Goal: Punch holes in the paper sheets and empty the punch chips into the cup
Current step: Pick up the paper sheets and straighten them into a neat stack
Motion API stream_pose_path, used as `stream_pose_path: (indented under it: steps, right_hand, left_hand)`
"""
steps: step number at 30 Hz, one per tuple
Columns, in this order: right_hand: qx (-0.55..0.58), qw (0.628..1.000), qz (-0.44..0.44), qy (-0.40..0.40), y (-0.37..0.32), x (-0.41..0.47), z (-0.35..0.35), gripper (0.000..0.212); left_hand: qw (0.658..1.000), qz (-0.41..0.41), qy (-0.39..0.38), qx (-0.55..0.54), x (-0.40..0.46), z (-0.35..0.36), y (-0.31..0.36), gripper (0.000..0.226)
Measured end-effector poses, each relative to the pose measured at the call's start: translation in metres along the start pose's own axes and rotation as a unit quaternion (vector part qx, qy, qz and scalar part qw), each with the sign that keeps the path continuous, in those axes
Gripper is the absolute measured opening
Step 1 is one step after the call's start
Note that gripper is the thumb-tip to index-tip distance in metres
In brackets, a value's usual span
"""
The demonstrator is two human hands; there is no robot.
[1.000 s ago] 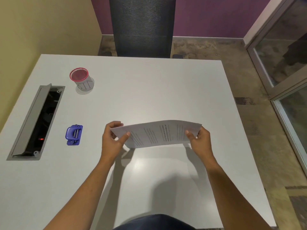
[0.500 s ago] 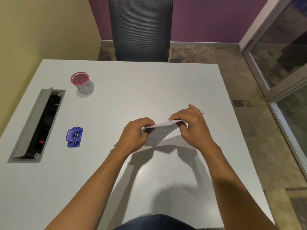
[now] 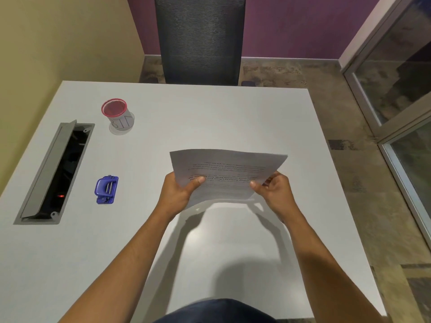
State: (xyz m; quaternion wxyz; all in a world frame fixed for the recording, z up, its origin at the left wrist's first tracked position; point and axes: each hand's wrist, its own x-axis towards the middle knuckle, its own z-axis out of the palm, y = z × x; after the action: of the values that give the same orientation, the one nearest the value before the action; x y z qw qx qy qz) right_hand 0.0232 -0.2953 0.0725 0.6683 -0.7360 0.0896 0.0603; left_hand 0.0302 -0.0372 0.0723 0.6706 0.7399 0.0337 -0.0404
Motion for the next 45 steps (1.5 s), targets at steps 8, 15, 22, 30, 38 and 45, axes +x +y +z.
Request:
stream_pose_path:
  steps: [8, 15, 22, 30, 38, 45]
  right_hand:
    - [-0.006, 1.0, 0.014, 0.023, 0.018, 0.002, 0.017, 0.03]
    - [-0.019, 0.999, 0.036, 0.035, 0.032, -0.001, 0.023, 0.033]
    - [0.013, 0.992, 0.058, 0.111, 0.053, -0.008, 0.014, 0.082]
    - [0.245, 0.959, 0.142, 0.014, 0.083, -0.02, -0.007, 0.059]
    - [0.336, 0.937, 0.092, 0.012, 0.065, -0.008, 0.006, 0.046]
    - [0.225, 0.969, 0.065, 0.078, 0.057, 0.001, -0.013, 0.03]
  left_hand:
    - [0.999, -0.032, 0.041, 0.005, -0.002, -0.003, -0.023, 0.031]
    - [0.996, -0.065, 0.067, -0.012, -0.004, 0.001, -0.031, 0.024]
    - [0.994, -0.046, 0.07, -0.073, 0.0, 0.005, -0.02, 0.02]
    - [0.962, -0.075, 0.078, -0.25, -0.004, 0.02, -0.004, 0.028]
    - [0.938, -0.111, 0.065, -0.322, -0.011, 0.031, -0.012, 0.041]
    - [0.944, -0.106, 0.098, -0.298, -0.014, -0.001, -0.024, 0.044]
